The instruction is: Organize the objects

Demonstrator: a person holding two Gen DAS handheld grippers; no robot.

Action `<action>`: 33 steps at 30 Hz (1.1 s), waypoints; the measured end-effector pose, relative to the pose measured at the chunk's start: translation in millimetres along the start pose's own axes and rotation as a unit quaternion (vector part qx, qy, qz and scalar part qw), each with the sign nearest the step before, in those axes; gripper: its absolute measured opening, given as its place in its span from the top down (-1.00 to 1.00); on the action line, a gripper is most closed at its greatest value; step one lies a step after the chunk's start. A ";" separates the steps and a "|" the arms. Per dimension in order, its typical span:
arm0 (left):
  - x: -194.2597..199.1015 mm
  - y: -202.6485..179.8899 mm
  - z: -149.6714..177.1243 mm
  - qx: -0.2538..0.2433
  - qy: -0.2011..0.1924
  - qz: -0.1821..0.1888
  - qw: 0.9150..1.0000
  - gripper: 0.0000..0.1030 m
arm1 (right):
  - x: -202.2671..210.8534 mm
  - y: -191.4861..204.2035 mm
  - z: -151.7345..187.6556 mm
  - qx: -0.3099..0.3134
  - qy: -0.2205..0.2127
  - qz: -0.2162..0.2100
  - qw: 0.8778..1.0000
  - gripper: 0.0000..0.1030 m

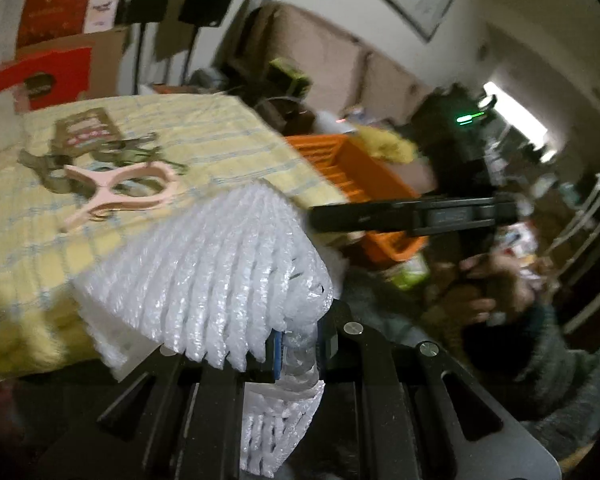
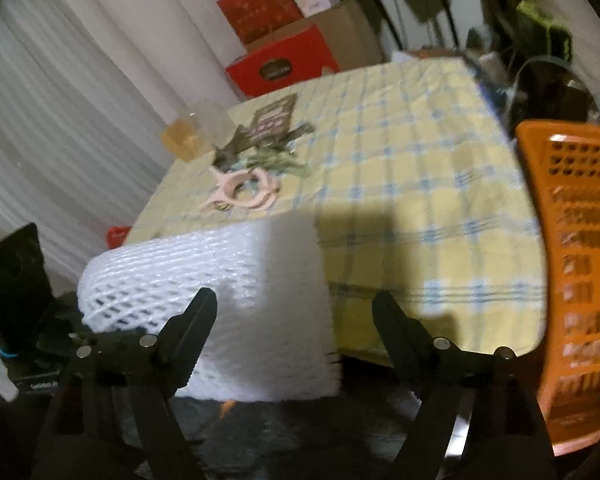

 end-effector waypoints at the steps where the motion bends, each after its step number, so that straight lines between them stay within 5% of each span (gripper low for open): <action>1: 0.4 -1.2 2.1 -0.006 0.002 0.003 1.000 0.79 | -3.9 1.4 1.1 0.000 0.005 -0.015 1.000 -0.65; 13: 0.3 -13.5 13.6 -0.048 0.034 0.054 0.997 0.79 | -30.5 12.5 11.7 0.011 0.023 -0.088 0.996 -0.83; 15: -1.0 -12.5 12.4 -0.044 0.035 0.049 0.997 0.79 | -28.2 15.7 11.5 0.016 0.021 -0.092 0.995 -0.69; 20: 1.5 -8.2 7.9 -0.035 0.024 0.025 0.999 0.79 | -22.8 28.7 12.1 0.047 0.027 -0.069 0.996 0.77; 28: 8.3 24.0 -0.9 0.028 0.000 -0.043 0.999 0.79 | 7.5 43.5 6.9 0.070 -0.026 -0.049 0.996 0.87; 31: 8.5 22.0 -0.8 0.028 0.000 -0.028 0.999 0.79 | 8.9 42.9 4.5 0.072 -0.029 -0.043 0.996 0.87; 33: 11.3 11.7 -0.4 0.016 -0.007 0.018 1.000 0.79 | 8.1 35.7 4.2 0.062 -0.028 -0.045 0.997 0.83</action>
Point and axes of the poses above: each gripper's, at about its wrist camera, not at the fingertips, and x roughly against the way its jaws point, y to its left, z to its underside, the point moved 4 cm from there along -x, roughly the way its jaws point, and after that the axes turned 8 degrees about y, right-handed, at the moved point
